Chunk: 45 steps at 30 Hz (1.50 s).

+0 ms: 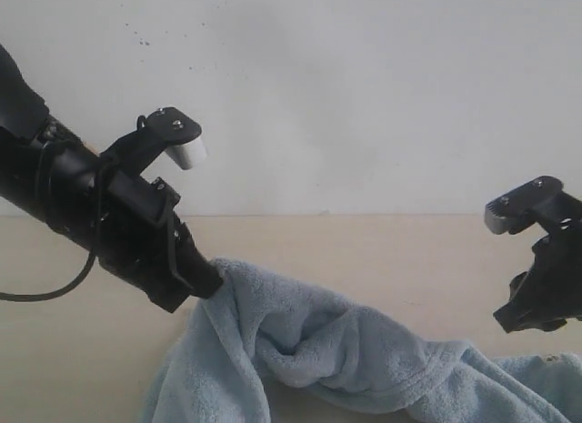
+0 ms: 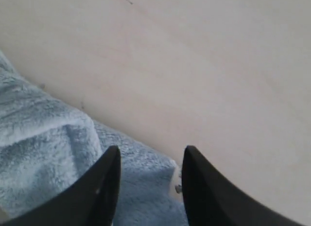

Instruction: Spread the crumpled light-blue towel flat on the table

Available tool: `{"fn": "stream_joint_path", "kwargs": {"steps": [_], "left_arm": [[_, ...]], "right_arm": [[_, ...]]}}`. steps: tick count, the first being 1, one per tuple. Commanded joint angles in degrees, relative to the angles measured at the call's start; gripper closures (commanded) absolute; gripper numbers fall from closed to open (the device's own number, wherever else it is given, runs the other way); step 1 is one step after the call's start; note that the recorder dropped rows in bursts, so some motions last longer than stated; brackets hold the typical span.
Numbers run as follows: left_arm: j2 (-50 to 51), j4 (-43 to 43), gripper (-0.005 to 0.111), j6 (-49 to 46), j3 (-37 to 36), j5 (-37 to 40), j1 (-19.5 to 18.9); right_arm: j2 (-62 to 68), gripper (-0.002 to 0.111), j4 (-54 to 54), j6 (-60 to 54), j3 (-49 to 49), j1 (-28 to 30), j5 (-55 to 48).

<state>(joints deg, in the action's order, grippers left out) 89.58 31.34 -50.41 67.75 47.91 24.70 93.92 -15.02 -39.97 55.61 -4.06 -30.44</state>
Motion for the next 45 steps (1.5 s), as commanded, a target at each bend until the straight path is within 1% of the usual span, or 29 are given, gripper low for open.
{"fn": "stream_joint_path", "kwargs": {"steps": [1, 7, 8, 9, 11, 13, 14, 22, 27, 31, 35, 39, 43, 45], "left_arm": [[-1.07, 0.33, 0.102, -0.69, -1.56, -1.89, 0.23], [-1.11, 0.33, 0.102, -0.69, -1.7, -1.46, 0.23], [-1.11, 0.33, 0.102, -0.69, -1.7, -1.46, 0.23], [-1.11, 0.33, 0.102, -0.69, -1.7, -1.46, 0.23], [-1.11, 0.33, 0.102, -0.69, -1.7, -1.46, 0.23], [-1.11, 0.33, 0.102, -0.69, -1.7, -1.46, 0.23], [-1.11, 0.33, 0.102, -0.69, -1.7, -1.46, 0.23], [-1.11, 0.33, 0.102, -0.69, -1.7, -1.57, 0.23], [-1.11, 0.33, 0.102, -0.69, -1.7, -1.57, 0.23], [-1.11, 0.33, 0.102, -0.69, -1.7, -2.12, 0.23], [-1.11, 0.33, 0.102, -0.69, -1.7, -3.52, 0.23], [-1.11, 0.33, 0.102, -0.69, -1.7, -4.01, 0.23], [-1.22, 0.33, 0.102, -0.69, -1.7, -3.98, 0.23], [-1.49, 0.33, 0.102, -0.69, -1.7, -3.98, 0.23]], "right_arm": [[4.77, 0.069, -5.91, -6.11, 1.0, -0.86, -0.2], [9.33, 0.07, -5.9, -6.24, 1.0, -3.6, 7.22], [9.72, 0.072, -5.9, -6.38, 1.0, -3.74, 7.89], [10.18, 0.076, -5.78, -6.5, 1.1, -3.85, 8.55], [10.78, 0.089, -5.78, -6.5, 1.09, -3.85, 9.3], [10.83, 0.105, -5.78, -6.69, 1.09, -3.85, 9.55], [10.83, 0.108, -5.78, -6.69, 1.09, -3.85, 9.55], [10.72, 0.108, -9.62, -7.15, 1.09, -3.88, 2.66], [9.93, 0.108, -13.96, -9.26, 1.09, -3.88, -6.06], [5.72, 0.107, -15.96, -9.64, 1.09, -3.97, -13.41], [0.32, 0.098, -16.2, -7.65, 0.42, -3.97, -18.9], [-4.26, 0.097, -16.59, -6.82, -5.81, -3.97, -20.57], [-8.5, 0.097, -16.59, -6.82, -15.29, -3.97, -16.72], [-11.46, 0.097, -16.59, -6.82, -18.49, -4.39, -15.62]]}}
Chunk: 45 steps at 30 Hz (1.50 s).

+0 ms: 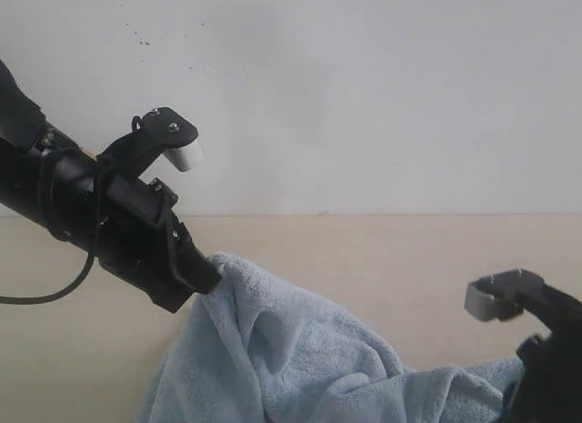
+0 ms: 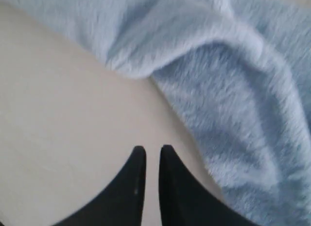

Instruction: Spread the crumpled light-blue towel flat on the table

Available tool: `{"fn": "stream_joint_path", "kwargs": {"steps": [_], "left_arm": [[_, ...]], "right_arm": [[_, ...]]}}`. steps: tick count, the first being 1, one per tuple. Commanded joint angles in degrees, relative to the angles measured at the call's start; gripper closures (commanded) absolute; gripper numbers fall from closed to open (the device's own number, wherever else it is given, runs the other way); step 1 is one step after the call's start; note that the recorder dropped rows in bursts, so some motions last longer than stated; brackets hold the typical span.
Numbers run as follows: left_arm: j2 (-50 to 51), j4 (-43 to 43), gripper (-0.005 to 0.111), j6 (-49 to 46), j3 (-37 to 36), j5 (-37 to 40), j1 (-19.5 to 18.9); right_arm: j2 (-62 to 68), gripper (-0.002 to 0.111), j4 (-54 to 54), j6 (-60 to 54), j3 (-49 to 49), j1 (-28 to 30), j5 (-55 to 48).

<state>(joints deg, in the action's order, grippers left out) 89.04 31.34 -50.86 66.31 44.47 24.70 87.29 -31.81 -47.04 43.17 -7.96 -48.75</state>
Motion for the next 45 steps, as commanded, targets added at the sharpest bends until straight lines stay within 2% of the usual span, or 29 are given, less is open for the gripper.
{"fn": "stream_joint_path", "kwargs": {"steps": [1, 9, 19, 23, 28, 32, 36, 41, 45], "left_arm": [[-1.09, 0.33, 0.102, -0.23, -0.25, -0.55, 0.23], [-4.3, 0.33, 0.102, -0.23, -1.11, -0.58, 0.23], [-16.19, -0.34, 0.102, -0.23, -1.76, -1.41, -0.16], [-19.45, -2.42, 0.102, 1.29, -1.76, -1.41, -0.16], [-20.39, -9.77, 0.102, 6.69, -1.76, -1.41, -0.16], [-20.39, -10.2, 0.102, 7.43, -1.76, -1.27, -0.16], [-20.39, -10.2, 0.102, 7.43, -1.76, -0.08, -0.16], [-20.39, -10.2, 0.102, 7.47, -1.76, 1.08, -0.16], [-20.39, -9.4, 0.102, 7.57, -2.53, 2.64, -0.16]], "right_arm": [[-6.46, 0.097, 0.42, 0.38, -6.83, -1.12, 3.26], [-13.12, 0.097, 0.81, 2.6, -4.6, -2.35, 13.89], [2.31, 0.097, 1.71, 2.39, 5.46, -2.35, 17.18], [7.54, 0.097, 1.71, 2.16, 7.13, -2.93, 14.39], [7.97, 0.097, 1.24, 1.28, 6.63, -6.4, 12.17], [5.42, 0.097, 0.96, 1.52, 6.63, -9.77, 11.87], [3.36, 0.097, 1.34, 3.85, 6.63, -10.31, 7.4], [0.91, 0.097, 9.04, 11.22, 6.63, -10.31, 5.84], [-0.61, 0.097, 21.0, 19.55, 6.63, -10.31, 6.78]]}}
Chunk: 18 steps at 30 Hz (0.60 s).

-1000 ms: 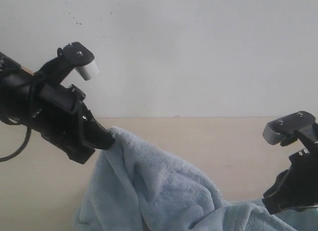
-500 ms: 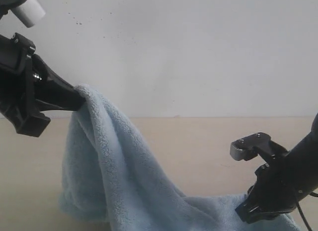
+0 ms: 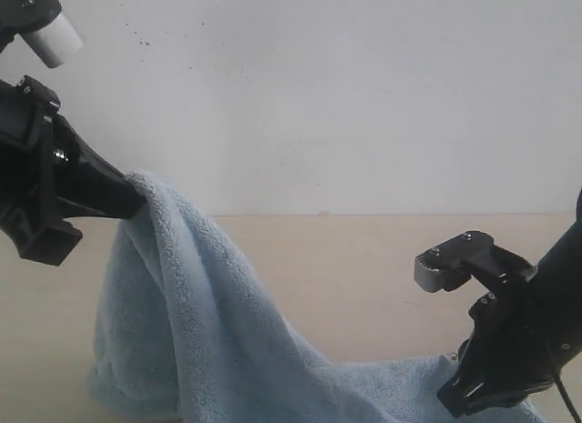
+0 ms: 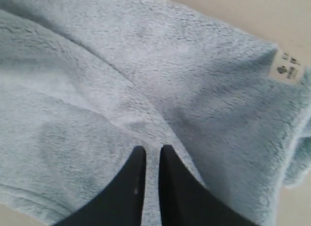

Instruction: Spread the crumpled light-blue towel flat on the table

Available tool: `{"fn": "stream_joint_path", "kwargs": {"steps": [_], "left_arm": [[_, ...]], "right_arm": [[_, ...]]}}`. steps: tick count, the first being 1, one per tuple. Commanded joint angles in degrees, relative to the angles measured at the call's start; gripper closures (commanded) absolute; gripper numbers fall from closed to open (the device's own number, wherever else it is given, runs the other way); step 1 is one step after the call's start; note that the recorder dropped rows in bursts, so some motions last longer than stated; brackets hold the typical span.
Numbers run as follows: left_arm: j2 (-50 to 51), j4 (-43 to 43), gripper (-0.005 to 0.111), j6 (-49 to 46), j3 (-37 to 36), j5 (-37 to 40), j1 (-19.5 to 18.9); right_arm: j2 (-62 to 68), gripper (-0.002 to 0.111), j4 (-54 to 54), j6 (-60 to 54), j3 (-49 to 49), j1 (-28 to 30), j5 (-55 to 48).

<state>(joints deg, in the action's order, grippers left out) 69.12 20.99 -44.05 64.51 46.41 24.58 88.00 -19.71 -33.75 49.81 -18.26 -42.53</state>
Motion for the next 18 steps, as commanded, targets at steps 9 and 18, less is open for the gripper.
{"fn": "stream_joint_path", "kwargs": {"steps": [9, 18], "left_arm": [[-0.35, 4.63, 0.102, -0.1, -20.75, -0.98, -0.04], [-0.35, 4.53, 0.102, -0.52, -25.1, -0.86, -0.04]], "right_arm": [[3.52, 0.097, 14.93, 10.81, 3.19, 0.0, 7.67], [15.63, 0.097, 14.67, 10.68, 7.85, 0.0, 8.83]]}}
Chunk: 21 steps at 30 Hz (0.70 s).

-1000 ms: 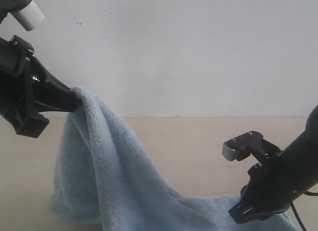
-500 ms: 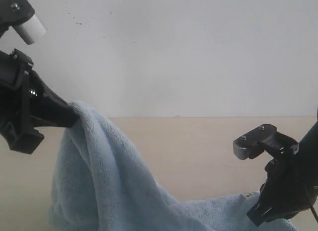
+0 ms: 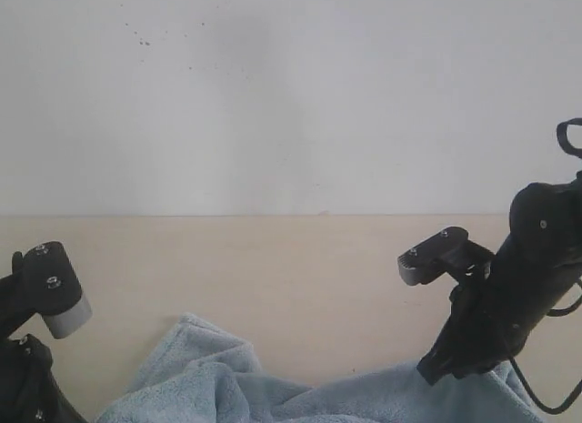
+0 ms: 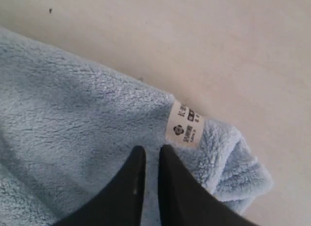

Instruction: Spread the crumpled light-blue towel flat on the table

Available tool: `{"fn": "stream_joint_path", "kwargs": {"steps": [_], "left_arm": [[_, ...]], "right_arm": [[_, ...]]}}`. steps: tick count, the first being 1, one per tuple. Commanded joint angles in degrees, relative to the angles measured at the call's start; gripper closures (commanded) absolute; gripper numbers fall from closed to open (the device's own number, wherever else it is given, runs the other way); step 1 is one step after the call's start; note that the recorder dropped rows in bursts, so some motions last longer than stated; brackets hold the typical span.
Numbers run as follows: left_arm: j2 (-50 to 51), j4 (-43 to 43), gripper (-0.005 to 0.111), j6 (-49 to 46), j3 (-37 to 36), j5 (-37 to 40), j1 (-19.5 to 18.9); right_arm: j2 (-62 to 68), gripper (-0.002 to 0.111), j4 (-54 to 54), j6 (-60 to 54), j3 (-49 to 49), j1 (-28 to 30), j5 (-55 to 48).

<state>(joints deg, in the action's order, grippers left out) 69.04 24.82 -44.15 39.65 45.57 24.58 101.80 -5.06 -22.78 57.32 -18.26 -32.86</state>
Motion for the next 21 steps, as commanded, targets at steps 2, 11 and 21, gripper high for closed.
{"fn": "stream_joint_path", "kwargs": {"steps": [2, 11, 21], "left_arm": [[-0.27, 0.7, 0.102, -0.42, -0.35, 1.67, -0.04], [-0.27, 0.6, 0.099, -0.42, -2.34, 2.78, -0.04], [-0.66, -2.38, 0.042, 3.85, -2.24, -6.98, -0.04]], "right_arm": [[2.7, 0.097, -0.57, -0.29, 0.24, 0.0, -2.03], [1.38, 0.097, -5.08, -0.18, -12.31, 0.0, -2.54], [-21.44, 0.097, -5.08, 3.14, -23.45, 0.0, -6.33]]}}
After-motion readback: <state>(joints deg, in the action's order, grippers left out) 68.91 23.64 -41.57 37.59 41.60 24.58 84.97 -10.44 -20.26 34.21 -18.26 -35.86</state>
